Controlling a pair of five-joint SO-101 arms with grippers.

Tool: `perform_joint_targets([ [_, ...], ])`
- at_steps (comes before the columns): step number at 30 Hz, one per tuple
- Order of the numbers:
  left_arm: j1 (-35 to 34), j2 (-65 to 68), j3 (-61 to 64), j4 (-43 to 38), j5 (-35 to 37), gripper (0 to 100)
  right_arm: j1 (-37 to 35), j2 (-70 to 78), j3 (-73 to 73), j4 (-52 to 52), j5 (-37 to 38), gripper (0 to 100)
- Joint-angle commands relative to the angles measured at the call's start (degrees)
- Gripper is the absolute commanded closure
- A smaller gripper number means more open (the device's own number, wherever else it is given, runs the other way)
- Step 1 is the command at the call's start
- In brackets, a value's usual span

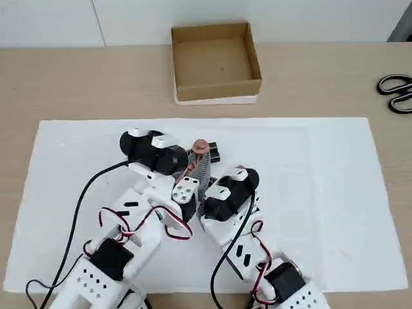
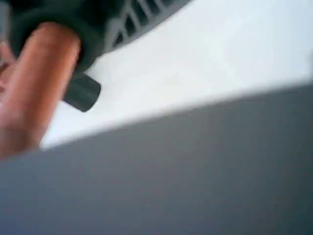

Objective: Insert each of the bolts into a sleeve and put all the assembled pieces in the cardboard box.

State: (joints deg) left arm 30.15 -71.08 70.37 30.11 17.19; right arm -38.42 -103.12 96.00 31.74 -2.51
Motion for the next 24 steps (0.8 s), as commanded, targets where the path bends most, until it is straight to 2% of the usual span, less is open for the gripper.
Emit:
perform_joint_targets([
  [1,-0.44,-2.90,-1.01,1.05,-0.62,99,0.04,-0.75,0.53,-1.27,-0.44,99.5],
  [7,-0.70,-6.86,1.71,1.93,-0.62,99,0.04,-0.75,0.53,-1.27,-0.44,99.5],
  [14,-0.26,-6.95,2.68,2.73,-4.13,99,0.04,-0.75,0.53,-1.27,-0.62,99.5],
  [24,0.88,-6.95,2.77,2.81,-4.40,99,0.04,-0.75,0.53,-1.27,-0.62,99.5],
])
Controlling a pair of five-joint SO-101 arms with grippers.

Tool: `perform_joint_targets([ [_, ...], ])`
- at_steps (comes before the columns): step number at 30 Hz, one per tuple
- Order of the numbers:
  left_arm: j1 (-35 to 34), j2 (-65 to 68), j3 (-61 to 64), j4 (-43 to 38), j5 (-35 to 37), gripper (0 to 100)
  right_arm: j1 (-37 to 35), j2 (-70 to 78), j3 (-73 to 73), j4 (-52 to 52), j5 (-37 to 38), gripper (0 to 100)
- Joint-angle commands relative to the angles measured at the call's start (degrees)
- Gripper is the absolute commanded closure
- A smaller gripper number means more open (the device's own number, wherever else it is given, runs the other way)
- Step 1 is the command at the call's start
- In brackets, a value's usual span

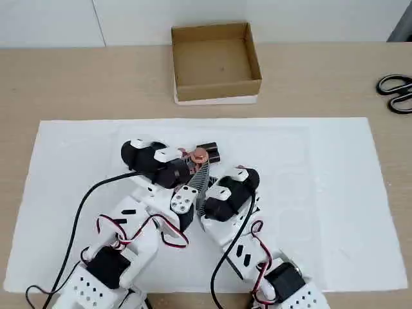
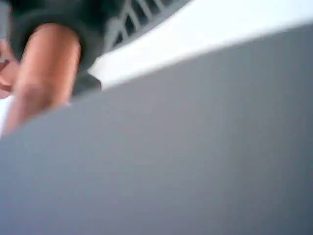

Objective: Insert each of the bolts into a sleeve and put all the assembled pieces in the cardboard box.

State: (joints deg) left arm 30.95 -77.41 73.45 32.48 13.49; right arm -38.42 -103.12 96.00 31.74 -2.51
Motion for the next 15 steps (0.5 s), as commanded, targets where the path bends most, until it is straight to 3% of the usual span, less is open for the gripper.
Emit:
perform_joint_targets([
  [1,0.09,-0.62,-0.31,0.44,-0.88,99,0.04,-0.75,0.53,-1.27,-0.62,99.5],
  [5,0.09,-0.53,-0.22,2.11,-4.57,99,0.04,-0.75,0.53,-1.27,-0.62,99.5],
  [15,-0.18,-0.53,-0.22,3.16,-4.84,99,0.04,-0.75,0.53,-1.27,-0.62,99.5],
])
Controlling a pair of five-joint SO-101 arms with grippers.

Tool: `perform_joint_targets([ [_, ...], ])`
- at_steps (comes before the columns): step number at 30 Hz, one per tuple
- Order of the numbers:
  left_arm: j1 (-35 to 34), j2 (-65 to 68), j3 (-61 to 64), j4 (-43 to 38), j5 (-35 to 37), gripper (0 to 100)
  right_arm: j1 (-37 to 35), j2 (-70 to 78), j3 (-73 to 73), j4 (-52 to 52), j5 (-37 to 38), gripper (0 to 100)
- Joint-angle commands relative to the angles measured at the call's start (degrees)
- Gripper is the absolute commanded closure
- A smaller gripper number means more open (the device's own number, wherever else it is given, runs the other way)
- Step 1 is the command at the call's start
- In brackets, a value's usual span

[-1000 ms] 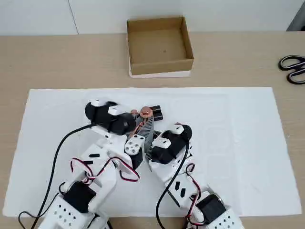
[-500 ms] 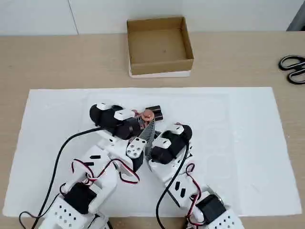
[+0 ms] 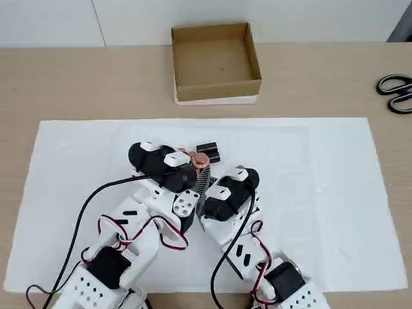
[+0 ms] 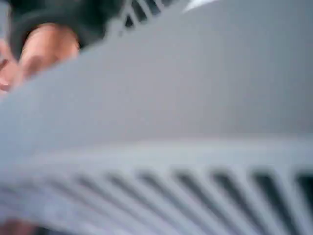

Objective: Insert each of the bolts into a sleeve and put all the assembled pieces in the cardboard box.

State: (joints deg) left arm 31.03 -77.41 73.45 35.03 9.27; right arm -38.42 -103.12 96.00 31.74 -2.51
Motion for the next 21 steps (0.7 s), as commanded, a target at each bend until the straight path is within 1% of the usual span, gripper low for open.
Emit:
perform_joint_targets([
  [1,-0.26,-0.53,-0.22,1.14,-0.62,99,0.04,-0.75,0.53,-1.27,-0.62,99.5],
  [7,-0.26,-0.53,-0.22,4.04,-0.53,99,0.04,-0.75,0.53,-1.27,-0.53,99.5],
  [15,-0.26,-0.53,-0.22,4.40,-0.53,99,0.04,-0.75,0.53,-1.27,-0.53,99.5],
  [17,-0.09,-0.53,-0.22,5.71,-0.53,95,0.04,-0.75,0.53,-1.27,-0.53,99.5],
  [21,-0.09,-0.53,-0.31,9.23,-0.53,82,0.04,-0.75,0.53,-1.27,-0.53,99.5],
])
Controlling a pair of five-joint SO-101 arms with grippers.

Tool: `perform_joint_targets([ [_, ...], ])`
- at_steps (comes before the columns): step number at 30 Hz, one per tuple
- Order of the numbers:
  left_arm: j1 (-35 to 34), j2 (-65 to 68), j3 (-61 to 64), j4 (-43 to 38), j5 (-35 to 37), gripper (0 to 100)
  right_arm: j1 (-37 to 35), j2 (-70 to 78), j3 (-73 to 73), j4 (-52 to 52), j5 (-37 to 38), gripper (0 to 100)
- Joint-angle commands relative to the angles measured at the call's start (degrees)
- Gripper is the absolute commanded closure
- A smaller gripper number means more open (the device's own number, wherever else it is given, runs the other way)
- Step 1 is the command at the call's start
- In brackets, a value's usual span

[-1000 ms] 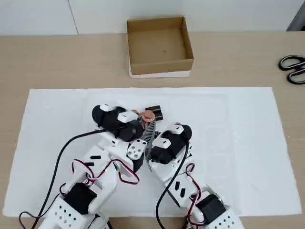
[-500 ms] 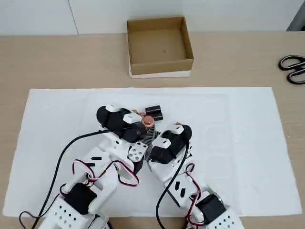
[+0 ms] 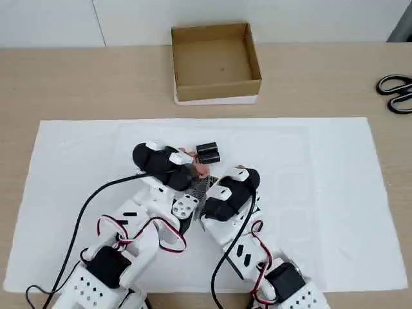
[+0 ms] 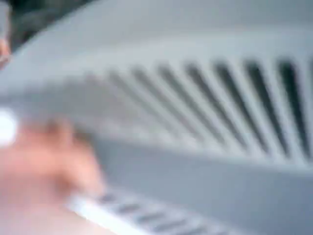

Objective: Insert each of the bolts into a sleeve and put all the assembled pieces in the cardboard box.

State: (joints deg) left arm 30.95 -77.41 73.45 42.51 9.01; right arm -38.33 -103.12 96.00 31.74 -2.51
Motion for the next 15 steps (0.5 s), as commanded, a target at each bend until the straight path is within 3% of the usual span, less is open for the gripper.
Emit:
perform_joint_targets([
  [1,-0.18,-0.53,-0.40,2.55,-0.26,80,-0.04,-0.75,0.53,-1.27,-0.53,99.5],
  [9,-0.70,-0.62,-2.33,5.01,-0.26,76,-0.04,-0.75,0.53,-1.27,-0.44,99.5],
  [15,-12.75,-0.62,-8.84,10.37,-0.26,76,-0.04,-0.75,0.53,-1.27,-0.44,99.5],
])
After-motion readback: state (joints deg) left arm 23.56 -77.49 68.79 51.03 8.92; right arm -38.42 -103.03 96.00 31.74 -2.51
